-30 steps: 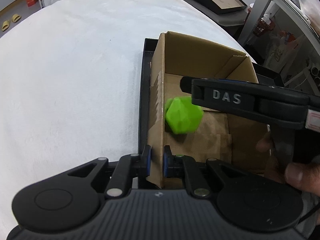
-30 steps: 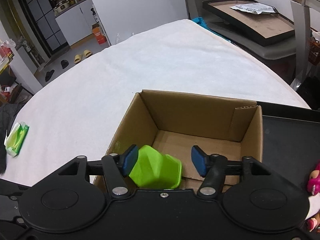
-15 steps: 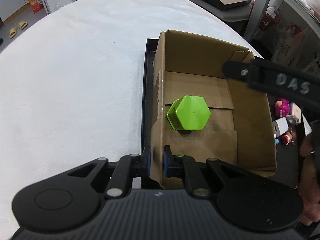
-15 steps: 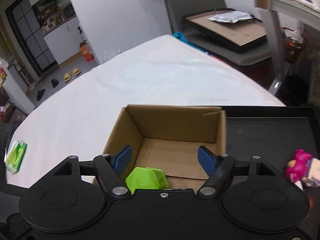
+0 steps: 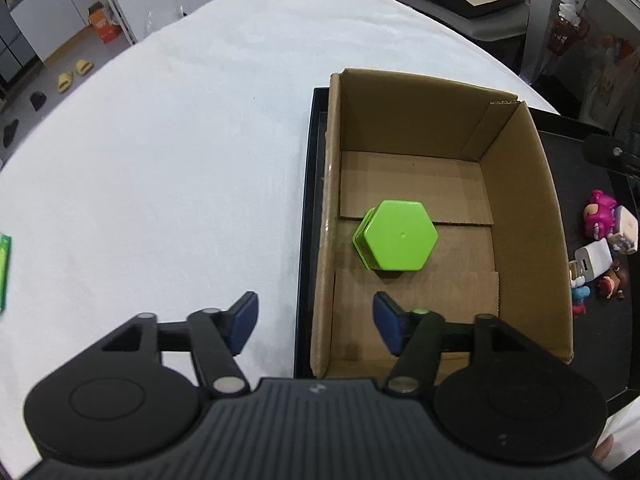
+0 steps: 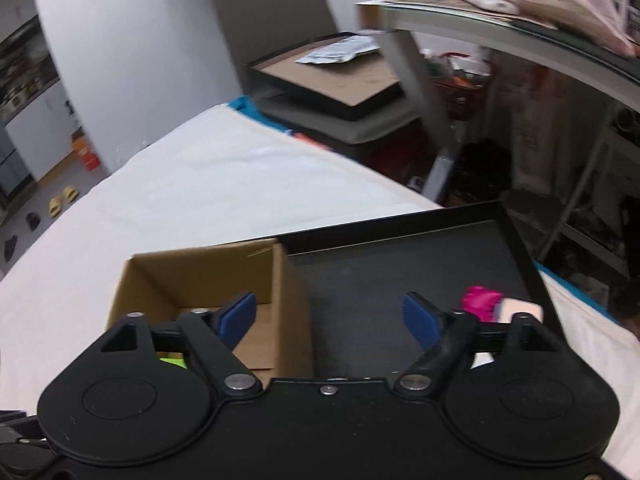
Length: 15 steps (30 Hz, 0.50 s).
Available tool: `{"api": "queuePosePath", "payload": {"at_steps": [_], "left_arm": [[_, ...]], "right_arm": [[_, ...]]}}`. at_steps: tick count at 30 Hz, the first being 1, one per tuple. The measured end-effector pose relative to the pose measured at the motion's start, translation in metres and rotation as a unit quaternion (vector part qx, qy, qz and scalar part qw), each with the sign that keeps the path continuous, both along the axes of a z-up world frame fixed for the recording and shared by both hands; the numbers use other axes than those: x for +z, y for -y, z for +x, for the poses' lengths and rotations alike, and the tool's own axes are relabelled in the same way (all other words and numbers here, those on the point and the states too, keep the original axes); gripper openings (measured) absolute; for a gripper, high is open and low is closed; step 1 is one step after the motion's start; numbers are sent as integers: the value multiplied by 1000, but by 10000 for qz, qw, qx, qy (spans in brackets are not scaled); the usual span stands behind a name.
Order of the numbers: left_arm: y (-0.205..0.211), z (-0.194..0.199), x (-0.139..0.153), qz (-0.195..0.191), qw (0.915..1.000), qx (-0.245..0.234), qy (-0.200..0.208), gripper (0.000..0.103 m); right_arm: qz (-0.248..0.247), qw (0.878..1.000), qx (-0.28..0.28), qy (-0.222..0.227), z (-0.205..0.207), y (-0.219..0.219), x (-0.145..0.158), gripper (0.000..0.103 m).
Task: Organize rigid objects
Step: 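Move the right gripper to the white cube figure and close on it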
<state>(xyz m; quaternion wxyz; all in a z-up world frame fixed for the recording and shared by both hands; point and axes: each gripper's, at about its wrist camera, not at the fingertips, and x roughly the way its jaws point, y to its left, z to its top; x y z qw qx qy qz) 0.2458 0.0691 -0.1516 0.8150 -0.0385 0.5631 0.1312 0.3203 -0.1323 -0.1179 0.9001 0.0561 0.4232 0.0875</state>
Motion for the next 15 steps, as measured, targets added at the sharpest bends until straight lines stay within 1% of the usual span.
{"api": "queuePosePath", "payload": {"at_steps": [1,3,6,11,15], "left_arm": [[3,1,0,47,10000,-1,-2,68],[7,3,1,157,9999,14,-21,68],[14,7,0,271,9996,12,-73,68],[25,13,-1,432,9990,-11,-103,68],[31,16,0,462,9988,41,-135,68]], "right_arm": [[11,10000,-51,4,1,5,-1,85],[-44,9998,-203,-19,4,15,-4,86],[-94,9989,-436,-118,7,30,-11,86],[-179,9971,-668,-308,14,56,-27,86],[-125,9949,-860,-511,19,74,-39,86]]}}
